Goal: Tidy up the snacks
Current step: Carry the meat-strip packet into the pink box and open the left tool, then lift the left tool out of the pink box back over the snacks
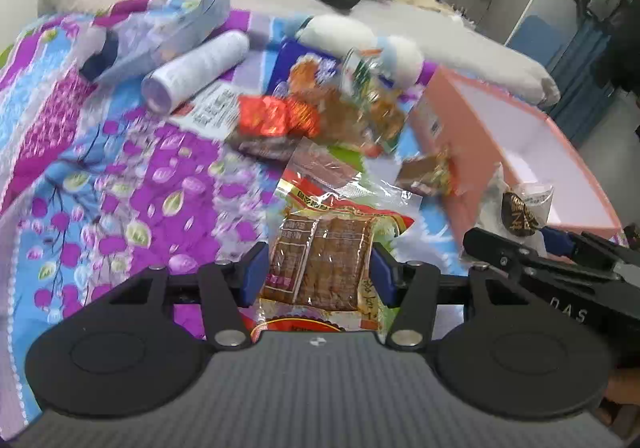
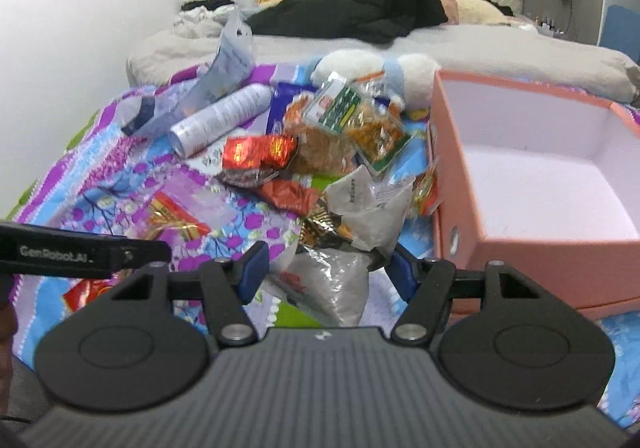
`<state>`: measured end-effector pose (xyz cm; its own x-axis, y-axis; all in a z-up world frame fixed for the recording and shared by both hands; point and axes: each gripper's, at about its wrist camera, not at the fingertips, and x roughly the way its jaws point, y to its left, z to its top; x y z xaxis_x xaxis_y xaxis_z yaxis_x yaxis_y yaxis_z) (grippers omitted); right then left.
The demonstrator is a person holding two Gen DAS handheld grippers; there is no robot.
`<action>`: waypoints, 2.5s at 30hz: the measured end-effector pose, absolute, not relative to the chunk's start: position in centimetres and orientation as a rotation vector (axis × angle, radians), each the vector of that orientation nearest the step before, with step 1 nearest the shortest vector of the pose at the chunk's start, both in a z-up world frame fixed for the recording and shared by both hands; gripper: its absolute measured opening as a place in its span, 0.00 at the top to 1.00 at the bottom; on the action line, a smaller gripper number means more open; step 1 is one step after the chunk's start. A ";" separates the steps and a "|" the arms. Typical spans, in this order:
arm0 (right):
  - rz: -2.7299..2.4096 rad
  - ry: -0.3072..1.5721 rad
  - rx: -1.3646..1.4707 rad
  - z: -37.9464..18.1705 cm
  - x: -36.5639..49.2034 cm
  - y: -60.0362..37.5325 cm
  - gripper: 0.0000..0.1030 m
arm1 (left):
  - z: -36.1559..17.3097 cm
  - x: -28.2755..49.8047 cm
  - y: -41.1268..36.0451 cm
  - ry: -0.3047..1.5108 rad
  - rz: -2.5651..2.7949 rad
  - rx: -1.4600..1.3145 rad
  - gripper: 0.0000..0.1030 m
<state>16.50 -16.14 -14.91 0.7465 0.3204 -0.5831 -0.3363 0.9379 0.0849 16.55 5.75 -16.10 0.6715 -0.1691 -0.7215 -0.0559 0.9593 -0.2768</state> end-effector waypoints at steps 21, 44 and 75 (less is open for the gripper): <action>0.274 0.482 0.003 -5.1 18.7 -22.9 0.39 | -2.5 22.5 -1.6 0.651 -0.187 -0.307 0.42; 0.089 0.618 0.061 -10.1 26.8 -33.6 0.46 | -7.0 34.9 -17.0 0.805 -0.335 -0.219 0.41; -0.002 0.666 0.141 -8.3 25.1 -34.0 0.17 | -1.4 30.3 -13.3 0.743 -0.241 -0.148 0.07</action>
<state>25.09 -33.98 -8.33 0.7865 0.0429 -0.6162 0.0474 0.9904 0.1295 30.26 -13.28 -1.43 0.7106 -0.2683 -0.6505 0.1638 0.9621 -0.2178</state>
